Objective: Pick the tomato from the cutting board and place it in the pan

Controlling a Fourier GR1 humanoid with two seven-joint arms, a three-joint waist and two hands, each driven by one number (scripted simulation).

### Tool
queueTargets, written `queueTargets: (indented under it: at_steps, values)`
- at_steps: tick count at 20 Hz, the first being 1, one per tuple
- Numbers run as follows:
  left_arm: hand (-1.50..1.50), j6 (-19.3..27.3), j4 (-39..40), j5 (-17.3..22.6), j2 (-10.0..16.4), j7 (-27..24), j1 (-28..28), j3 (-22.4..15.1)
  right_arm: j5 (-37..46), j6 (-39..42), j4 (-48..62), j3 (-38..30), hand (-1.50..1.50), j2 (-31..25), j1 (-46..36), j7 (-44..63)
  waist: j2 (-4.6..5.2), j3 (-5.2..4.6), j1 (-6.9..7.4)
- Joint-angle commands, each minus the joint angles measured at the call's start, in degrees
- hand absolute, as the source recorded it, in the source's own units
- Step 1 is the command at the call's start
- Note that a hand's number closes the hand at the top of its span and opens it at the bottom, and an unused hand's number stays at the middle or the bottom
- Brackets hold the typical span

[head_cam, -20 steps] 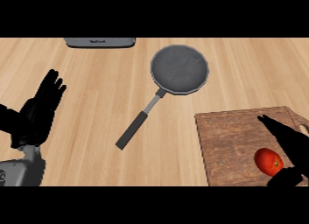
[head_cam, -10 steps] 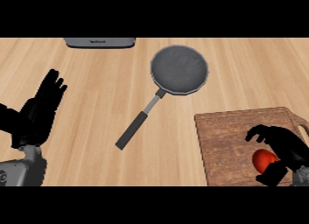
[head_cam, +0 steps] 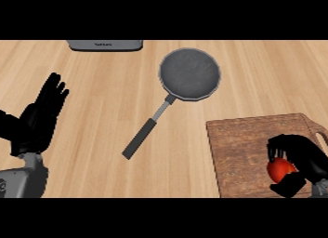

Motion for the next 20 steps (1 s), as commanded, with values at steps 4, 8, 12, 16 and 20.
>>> queueTargets:
  at_steps: [4,8,12,16,20]
  values:
    - [0.00,-0.9,-0.4,-0.3,-0.6,1.5,-2.2,-2.1,10.2,-5.0,1.1,6.0,1.50,17.8,-11.8,25.9,0.95,0.24,3.44]
    - [0.00,-1.9,-0.8,-0.3,-0.6,1.0,-3.6,-3.1,13.0,-7.6,4.3,4.9,1.50,19.6,-18.8,35.7,2.06,-0.05,7.89]
    - [0.00,-2.8,0.0,-0.3,-1.4,1.2,-3.1,-4.7,23.9,-9.2,6.7,6.3,1.50,19.8,-29.5,48.0,1.74,-0.45,10.03]
    - [0.00,-2.8,0.4,-0.8,-2.3,1.7,-4.9,-6.3,32.4,-8.0,10.7,8.7,1.50,19.8,-41.1,58.2,1.68,-0.40,11.11]
    - [0.00,-3.0,0.8,-0.6,-3.0,2.2,-5.9,-7.0,36.2,-6.4,17.9,9.0,1.50,19.9,-51.7,65.1,2.14,-0.14,12.30]
